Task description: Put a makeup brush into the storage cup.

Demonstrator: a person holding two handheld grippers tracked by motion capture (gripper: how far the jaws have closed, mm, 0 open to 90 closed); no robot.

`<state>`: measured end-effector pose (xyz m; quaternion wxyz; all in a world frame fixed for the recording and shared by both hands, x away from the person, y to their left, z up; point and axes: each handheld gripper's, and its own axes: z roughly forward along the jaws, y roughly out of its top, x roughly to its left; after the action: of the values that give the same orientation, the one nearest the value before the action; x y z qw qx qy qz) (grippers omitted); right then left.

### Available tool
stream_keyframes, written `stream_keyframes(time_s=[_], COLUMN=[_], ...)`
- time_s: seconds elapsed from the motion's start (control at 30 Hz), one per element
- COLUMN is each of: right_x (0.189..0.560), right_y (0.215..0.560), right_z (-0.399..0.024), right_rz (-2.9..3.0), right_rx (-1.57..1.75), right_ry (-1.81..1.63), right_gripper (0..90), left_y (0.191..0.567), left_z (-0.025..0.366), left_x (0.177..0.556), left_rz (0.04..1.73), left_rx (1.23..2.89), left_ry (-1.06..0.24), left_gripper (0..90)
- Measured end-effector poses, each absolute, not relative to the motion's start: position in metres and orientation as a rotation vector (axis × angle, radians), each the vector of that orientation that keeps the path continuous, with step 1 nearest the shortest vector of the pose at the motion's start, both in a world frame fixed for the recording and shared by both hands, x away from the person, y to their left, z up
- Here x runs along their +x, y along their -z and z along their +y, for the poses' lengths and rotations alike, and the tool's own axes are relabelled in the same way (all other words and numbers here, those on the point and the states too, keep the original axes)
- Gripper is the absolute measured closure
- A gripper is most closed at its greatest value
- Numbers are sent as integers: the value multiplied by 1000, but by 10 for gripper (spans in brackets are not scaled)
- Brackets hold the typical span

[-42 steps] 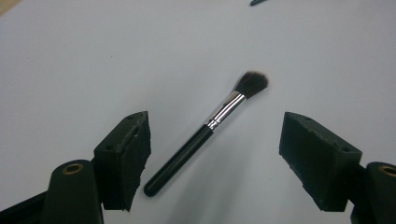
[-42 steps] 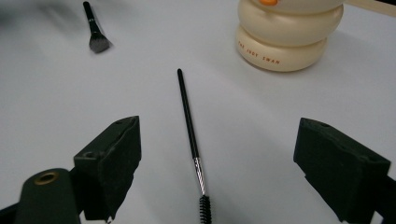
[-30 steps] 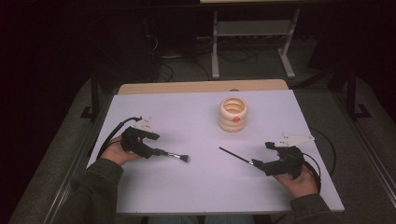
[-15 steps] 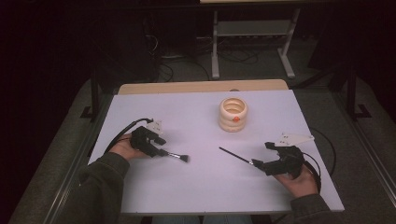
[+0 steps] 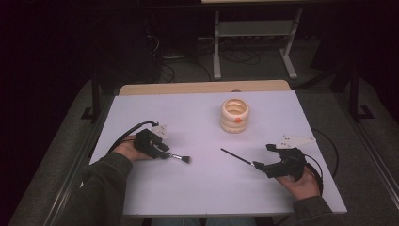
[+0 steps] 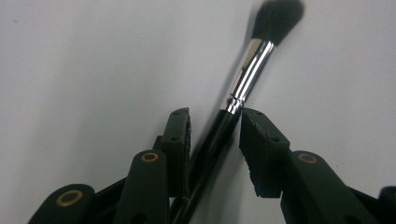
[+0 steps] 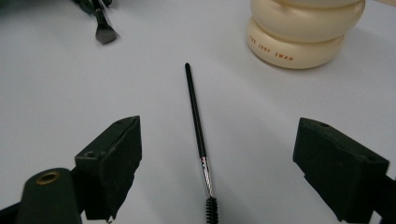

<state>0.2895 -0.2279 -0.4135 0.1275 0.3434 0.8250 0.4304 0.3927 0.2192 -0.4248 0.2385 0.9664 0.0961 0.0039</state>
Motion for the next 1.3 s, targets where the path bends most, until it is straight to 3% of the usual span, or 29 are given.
stream_keyframes(time_s=[0.3, 0.37, 1.3], right_x=[288, 289, 290], right_y=[413, 413, 414], right_z=[-228, -227, -228], right_rz=[2400, 2408, 2404], right_rx=[1001, 998, 1011], right_ry=[-1258, -1253, -1275], right_gripper=[145, 145, 146], left_y=[423, 422, 415], left_z=[214, 212, 210], left_x=[393, 392, 394], left_rz=[192, 185, 397], left_rx=[2694, 2705, 2712], left_ry=[-28, -38, -38], left_gripper=[713, 789, 795])
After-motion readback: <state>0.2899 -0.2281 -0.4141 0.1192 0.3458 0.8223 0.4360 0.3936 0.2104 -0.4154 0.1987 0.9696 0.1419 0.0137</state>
